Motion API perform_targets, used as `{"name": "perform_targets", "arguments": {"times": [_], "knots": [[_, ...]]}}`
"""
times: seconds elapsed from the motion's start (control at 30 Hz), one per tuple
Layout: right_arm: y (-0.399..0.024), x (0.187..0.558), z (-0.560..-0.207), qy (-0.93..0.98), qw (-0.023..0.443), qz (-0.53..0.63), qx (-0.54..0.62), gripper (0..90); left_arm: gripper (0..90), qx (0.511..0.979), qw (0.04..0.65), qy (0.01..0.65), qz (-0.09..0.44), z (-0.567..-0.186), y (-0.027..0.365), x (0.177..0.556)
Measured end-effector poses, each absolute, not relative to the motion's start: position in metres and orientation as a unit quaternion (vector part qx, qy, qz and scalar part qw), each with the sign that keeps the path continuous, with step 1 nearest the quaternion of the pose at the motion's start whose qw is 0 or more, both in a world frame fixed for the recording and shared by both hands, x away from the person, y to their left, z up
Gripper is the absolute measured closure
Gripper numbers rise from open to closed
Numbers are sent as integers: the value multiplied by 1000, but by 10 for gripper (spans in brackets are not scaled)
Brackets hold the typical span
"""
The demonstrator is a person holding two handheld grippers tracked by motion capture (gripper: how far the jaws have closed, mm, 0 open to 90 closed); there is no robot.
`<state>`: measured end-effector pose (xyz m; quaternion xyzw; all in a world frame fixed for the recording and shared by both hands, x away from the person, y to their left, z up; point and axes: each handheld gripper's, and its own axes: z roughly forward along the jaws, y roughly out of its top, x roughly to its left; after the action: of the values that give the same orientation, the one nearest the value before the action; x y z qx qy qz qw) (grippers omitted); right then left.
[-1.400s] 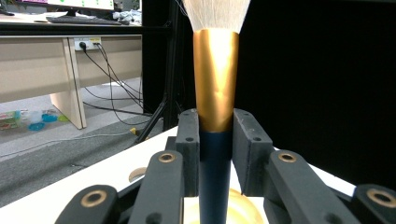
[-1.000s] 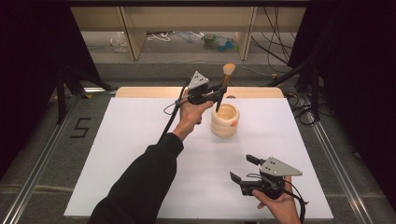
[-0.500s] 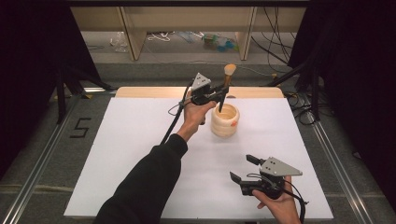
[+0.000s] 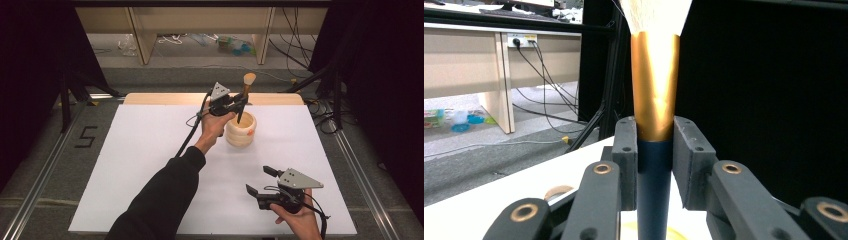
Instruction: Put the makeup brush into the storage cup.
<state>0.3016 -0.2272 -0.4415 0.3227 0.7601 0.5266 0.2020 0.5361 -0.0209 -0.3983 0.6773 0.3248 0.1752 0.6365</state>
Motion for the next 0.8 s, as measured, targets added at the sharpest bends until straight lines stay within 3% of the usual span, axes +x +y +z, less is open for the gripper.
{"name": "perform_targets", "arguments": {"times": [0.67, 0.8], "knots": [[-227, 302, -442, 760, 206, 527, 319, 171, 730, 694, 612, 338, 170, -427, -28, 538], [-227, 302, -441, 760, 206, 528, 319, 171, 571, 696, 608, 339, 176, -426, -27, 538]]}}
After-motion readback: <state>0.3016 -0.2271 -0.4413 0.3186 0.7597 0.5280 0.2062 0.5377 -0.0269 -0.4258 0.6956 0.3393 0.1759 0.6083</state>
